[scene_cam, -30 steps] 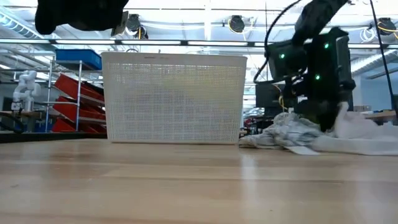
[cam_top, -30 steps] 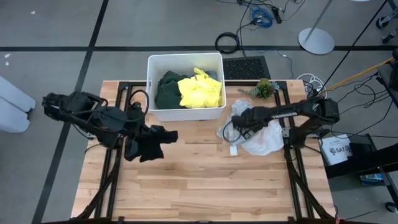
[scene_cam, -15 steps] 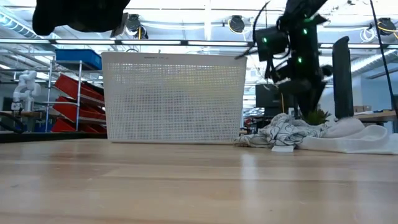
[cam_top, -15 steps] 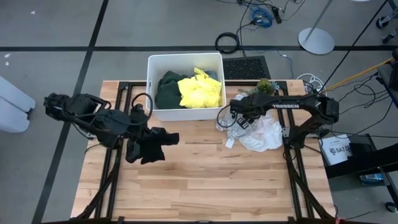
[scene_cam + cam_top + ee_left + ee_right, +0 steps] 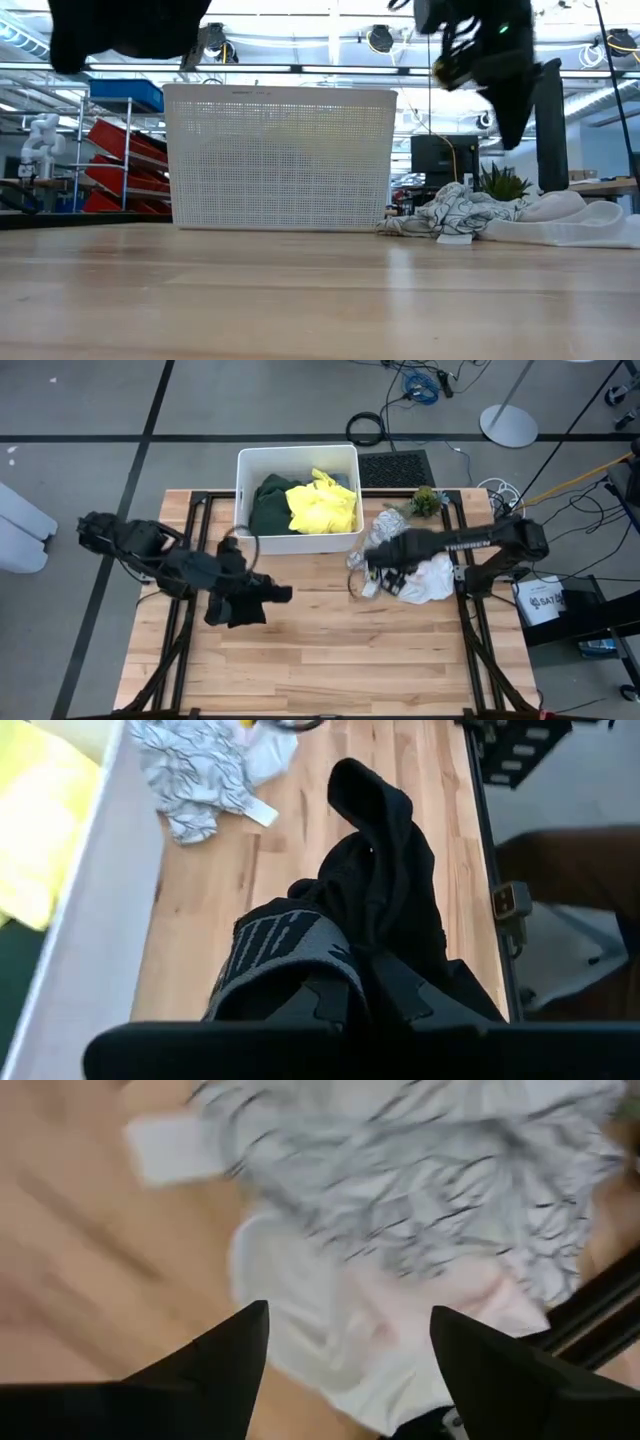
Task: Fold laundry
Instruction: Fold the black underwear
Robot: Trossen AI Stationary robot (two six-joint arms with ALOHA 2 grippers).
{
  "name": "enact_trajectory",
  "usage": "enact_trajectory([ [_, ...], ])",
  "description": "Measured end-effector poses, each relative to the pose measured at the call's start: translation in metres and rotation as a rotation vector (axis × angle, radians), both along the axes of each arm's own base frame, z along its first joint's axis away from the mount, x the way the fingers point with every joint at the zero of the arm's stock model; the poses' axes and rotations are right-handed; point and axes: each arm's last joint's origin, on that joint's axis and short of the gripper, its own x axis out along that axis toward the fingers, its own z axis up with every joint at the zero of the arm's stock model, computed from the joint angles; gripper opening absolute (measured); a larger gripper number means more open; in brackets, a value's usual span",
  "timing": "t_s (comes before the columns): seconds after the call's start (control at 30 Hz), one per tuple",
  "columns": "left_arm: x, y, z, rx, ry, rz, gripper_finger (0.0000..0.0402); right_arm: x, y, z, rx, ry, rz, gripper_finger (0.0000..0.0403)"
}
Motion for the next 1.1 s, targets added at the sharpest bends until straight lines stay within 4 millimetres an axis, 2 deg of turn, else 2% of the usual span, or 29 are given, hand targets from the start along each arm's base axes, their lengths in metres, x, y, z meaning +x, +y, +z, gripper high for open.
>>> enact_trajectory([
  [0.17,0.018,-0.017,-0.013,0.036,0.059,-0.045,0.0017,-0.001,0.058,-0.001,-0.057,-0.064,0.112,0.0247],
  [0.27,0.036,-0.028,-0.025,0.066,0.094,-0.071,0.0017,0.002,0.098,0.0,-0.078,-0.226,0.221,0.0235],
  [0.4,0.072,-0.046,-0.045,0.111,0.082,-0.125,0.0017,0.0,0.147,0.004,-0.105,-0.458,0.368,0.0224],
  [0.53,0.12,-0.066,-0.071,0.135,0.026,-0.248,0.0017,-0.011,0.178,0.008,-0.15,-0.579,0.465,0.022],
  [0.6,0.141,-0.071,-0.088,0.138,0.02,-0.283,0.0017,-0.016,0.186,0.008,-0.187,-0.599,0.506,0.022],
  [0.7,0.164,-0.069,-0.111,0.155,0.051,-0.248,0.0026,-0.023,0.187,0.007,-0.187,-0.554,0.53,0.0219],
  [0.83,0.181,-0.058,-0.137,0.175,0.143,-0.209,0.0062,-0.027,0.185,0.006,-0.199,-0.523,0.487,0.0219],
  [1.0,0.188,-0.044,-0.14,0.131,0.158,-0.164,0.0119,-0.027,0.184,0.005,-0.201,-0.518,0.479,0.0219],
  [1.1,0.188,-0.036,-0.133,0.072,0.16,-0.12,0.0147,-0.027,0.184,0.005,-0.202,-0.518,0.482,0.0219],
])
